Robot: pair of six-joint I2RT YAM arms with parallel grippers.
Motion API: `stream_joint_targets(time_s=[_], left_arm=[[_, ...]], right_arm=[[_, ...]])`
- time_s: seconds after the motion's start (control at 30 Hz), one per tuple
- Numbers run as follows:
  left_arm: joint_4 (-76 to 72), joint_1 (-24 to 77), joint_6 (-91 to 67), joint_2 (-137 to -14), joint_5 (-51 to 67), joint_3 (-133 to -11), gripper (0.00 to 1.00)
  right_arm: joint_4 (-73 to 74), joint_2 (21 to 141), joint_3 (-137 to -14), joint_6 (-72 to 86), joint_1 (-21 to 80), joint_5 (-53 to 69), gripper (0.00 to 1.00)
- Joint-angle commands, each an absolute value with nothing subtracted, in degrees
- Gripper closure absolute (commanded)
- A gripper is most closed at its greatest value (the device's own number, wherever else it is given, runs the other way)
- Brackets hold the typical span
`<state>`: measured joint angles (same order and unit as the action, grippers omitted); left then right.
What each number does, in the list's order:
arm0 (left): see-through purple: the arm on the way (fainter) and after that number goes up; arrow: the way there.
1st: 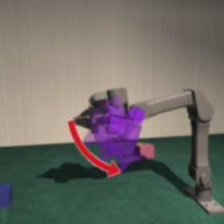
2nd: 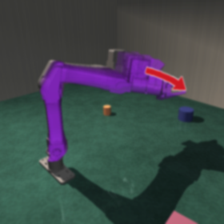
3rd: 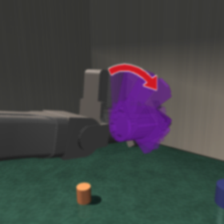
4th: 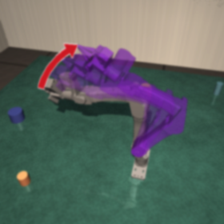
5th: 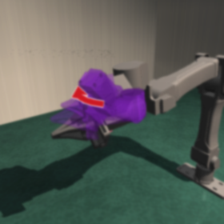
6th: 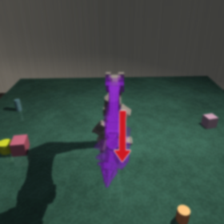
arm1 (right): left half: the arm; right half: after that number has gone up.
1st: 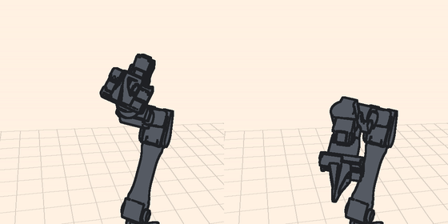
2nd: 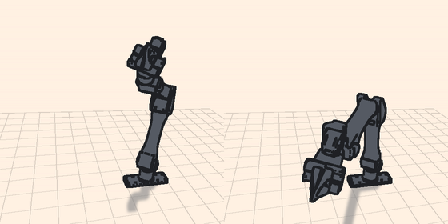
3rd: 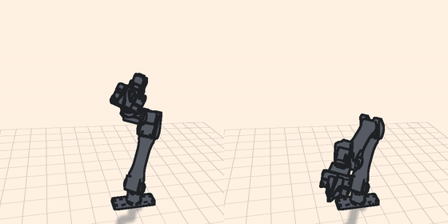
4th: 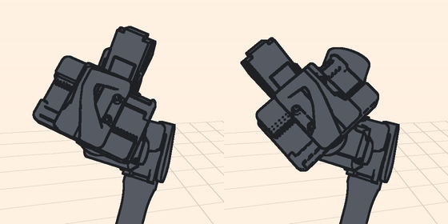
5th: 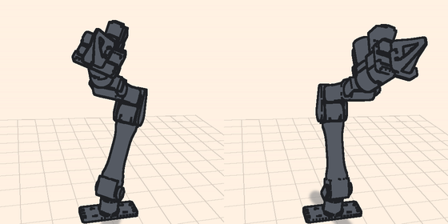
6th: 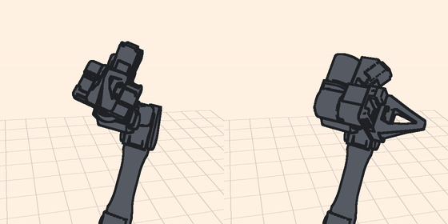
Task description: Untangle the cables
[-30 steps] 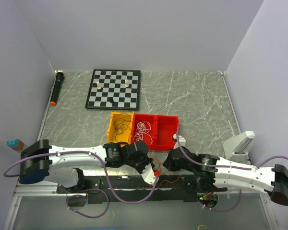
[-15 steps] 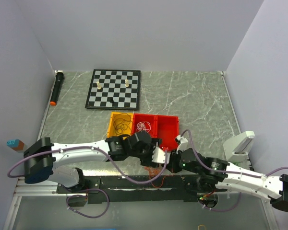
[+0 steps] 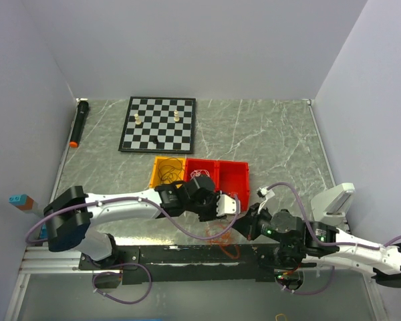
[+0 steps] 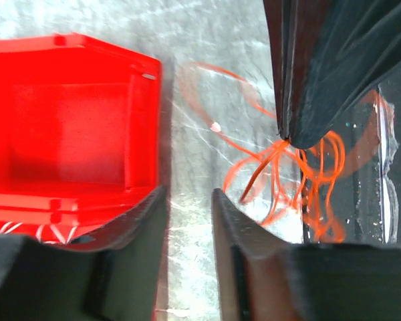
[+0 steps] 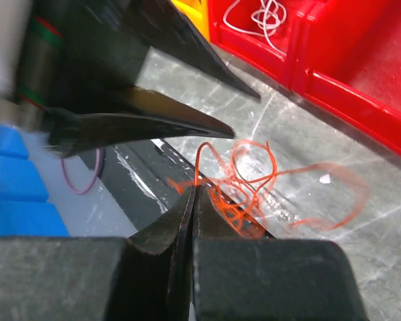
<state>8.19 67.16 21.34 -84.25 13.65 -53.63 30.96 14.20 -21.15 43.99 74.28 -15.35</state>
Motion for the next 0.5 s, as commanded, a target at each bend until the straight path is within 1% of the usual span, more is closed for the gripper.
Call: stream_joint_targets(time_s=[0.0, 0.07, 0.2, 0.37, 0.4, 0.43, 0.47], left_arm=[[8.6, 67.1, 21.4, -86.8, 18.0, -54.8, 0.65], [10.2, 67.3, 22.2, -87.9, 19.8, -55.6, 0.7], [10.7, 67.6, 22.5, -88.6, 19.8, -54.3, 0.7], [8.0, 67.1, 21.6, -86.6, 16.3, -52.2, 0.7], [8.4, 66.9, 22.1, -86.3, 16.5, -52.1, 0.67], [8.9, 66.9, 22.5, -86.0, 16.9, -51.9, 0.63], [9.2, 66.9, 22.4, -85.9, 17.5, -51.8, 0.54]], right_arm=[[33.5, 14.8, -22.2, 43.1, 74.7, -14.9, 1.0], [33.7, 15.6, -21.8, 44.2, 74.7, -14.7, 1.0], [34.6, 15.6, -21.6, 45.6, 74.8, -15.1, 1.0], [37.1, 14.2, -23.3, 46.8, 74.8, -18.8, 1.0], [38.0, 14.2, -24.0, 46.8, 74.8, -20.0, 1.0], [39.0, 14.4, -24.9, 47.1, 74.9, -21.3, 1.0], [39.7, 14.9, -25.6, 47.2, 74.9, -22.1, 1.0]])
